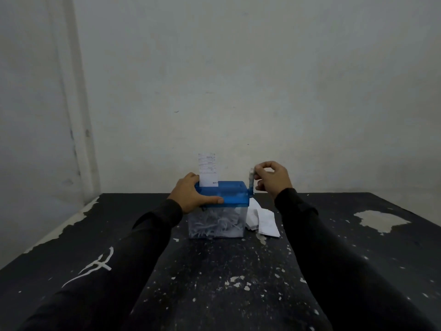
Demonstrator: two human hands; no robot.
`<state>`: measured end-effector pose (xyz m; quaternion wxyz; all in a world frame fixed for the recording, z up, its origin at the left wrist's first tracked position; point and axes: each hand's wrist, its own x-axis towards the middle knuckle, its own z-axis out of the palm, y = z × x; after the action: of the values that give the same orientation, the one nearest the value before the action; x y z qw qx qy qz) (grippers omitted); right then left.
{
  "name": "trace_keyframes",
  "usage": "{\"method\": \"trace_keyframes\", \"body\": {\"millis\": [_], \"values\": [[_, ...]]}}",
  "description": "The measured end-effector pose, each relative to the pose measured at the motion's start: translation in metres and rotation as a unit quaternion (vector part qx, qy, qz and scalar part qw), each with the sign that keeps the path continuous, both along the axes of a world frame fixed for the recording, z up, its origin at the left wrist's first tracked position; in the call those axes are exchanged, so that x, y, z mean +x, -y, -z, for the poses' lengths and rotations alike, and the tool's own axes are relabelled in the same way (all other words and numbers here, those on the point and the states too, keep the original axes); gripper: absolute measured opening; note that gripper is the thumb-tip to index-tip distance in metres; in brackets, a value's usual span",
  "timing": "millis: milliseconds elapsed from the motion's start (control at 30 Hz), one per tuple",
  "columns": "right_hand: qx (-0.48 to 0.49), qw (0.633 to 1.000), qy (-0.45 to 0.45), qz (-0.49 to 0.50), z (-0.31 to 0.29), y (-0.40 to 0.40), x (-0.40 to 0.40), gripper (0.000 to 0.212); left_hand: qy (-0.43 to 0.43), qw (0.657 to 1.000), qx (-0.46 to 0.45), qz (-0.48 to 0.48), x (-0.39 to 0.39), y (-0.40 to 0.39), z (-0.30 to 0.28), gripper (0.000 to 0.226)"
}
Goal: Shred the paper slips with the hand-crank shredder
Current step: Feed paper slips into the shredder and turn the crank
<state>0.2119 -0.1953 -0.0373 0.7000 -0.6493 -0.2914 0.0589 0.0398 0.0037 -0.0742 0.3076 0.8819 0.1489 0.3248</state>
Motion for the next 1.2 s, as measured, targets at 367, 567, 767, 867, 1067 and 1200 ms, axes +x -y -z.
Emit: {"method": "trace_keyframes", "body": {"millis": [367, 567, 767, 867, 1067, 1200], "values": [[-0.248, 0.958, 0.104, 0.102, 0.077, -0.026, 0.022, 0.032, 0.001, 1.0, -0.001, -0.005, -0.002, 0.007, 0.0, 0.075], [-0.165, 0.97, 0.152, 0.097, 0.105, 0.006, -0.008, 0.057, -0.002, 1.0, -0.003, -0.001, 0.0, 0.006, 0.0, 0.072], [-0.001, 0.976, 0.208, 0.064, 0.06, 0.013, -0.027, 0.042, -0.006, 1.0, -0.009, -0.003, 0.0, 0.006, -0.002, 0.075], [-0.007, 0.978, 0.205, 0.023, 0.042, 0.01, -0.022, 0.042, -0.006, 1.0, -0.006, -0.004, 0.0, 0.005, -0.001, 0.077], [-0.04, 0.987, 0.152, 0.036, 0.024, -0.013, 0.0, 0.038, 0.007, 1.0, 0.0, 0.001, -0.001, 0.003, 0.001, 0.094], [-0.053, 0.988, 0.116, 0.088, 0.023, -0.028, 0.017, 0.028, 0.001, 1.0, 0.009, -0.004, -0.002, 0.004, 0.0, 0.092]]}}
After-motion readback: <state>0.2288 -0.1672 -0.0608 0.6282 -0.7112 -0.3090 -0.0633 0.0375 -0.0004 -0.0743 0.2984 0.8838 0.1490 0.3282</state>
